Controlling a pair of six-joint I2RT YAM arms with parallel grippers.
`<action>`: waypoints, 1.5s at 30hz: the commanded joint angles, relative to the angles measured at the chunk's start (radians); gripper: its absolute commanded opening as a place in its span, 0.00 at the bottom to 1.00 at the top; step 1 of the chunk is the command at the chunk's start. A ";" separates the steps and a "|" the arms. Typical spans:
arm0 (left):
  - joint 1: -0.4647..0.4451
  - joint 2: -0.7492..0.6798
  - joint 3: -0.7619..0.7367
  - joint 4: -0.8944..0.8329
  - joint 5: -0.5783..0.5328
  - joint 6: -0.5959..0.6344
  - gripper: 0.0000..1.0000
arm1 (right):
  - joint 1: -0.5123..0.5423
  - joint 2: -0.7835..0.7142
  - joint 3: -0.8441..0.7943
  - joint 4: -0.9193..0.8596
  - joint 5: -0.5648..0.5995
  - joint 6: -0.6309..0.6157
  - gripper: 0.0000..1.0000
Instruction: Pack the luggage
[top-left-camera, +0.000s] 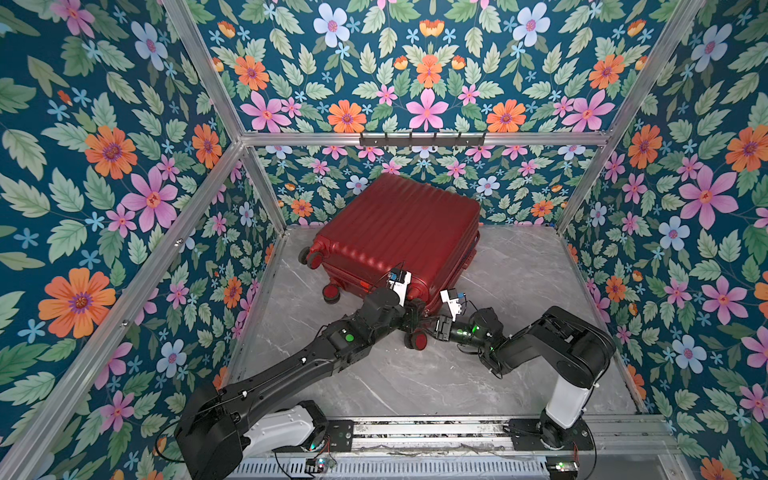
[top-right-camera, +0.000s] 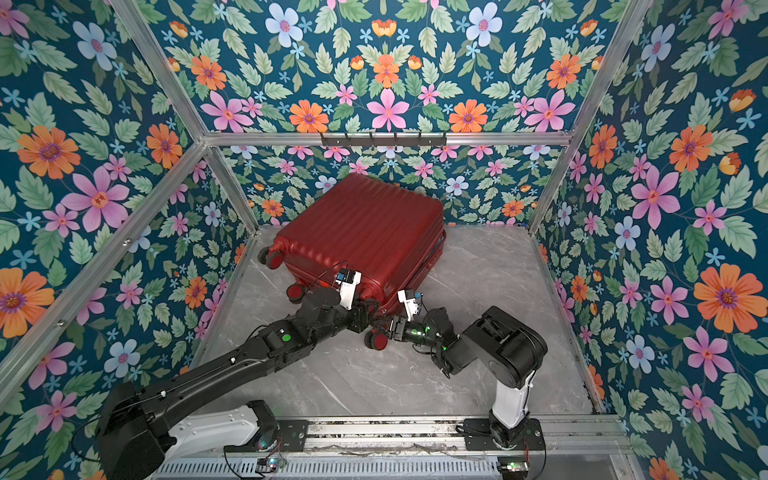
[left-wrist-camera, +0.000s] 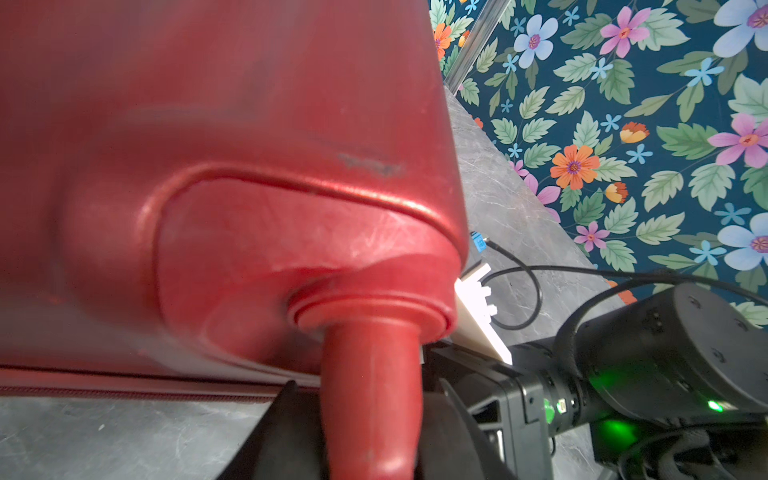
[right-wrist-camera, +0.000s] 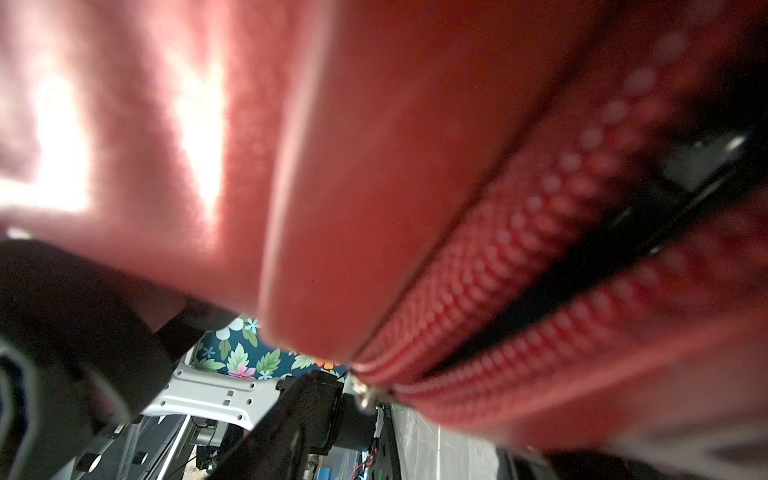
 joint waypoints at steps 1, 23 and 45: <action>0.019 0.006 0.000 0.102 -0.091 -0.009 0.00 | -0.026 0.002 0.007 0.011 0.192 -0.036 0.69; 0.102 0.004 -0.076 0.110 -0.060 -0.020 0.00 | -0.025 0.177 0.151 0.012 0.154 -0.049 0.72; 0.106 -0.017 -0.070 0.106 -0.043 -0.036 0.00 | -0.025 0.066 0.141 -0.015 0.104 -0.044 0.32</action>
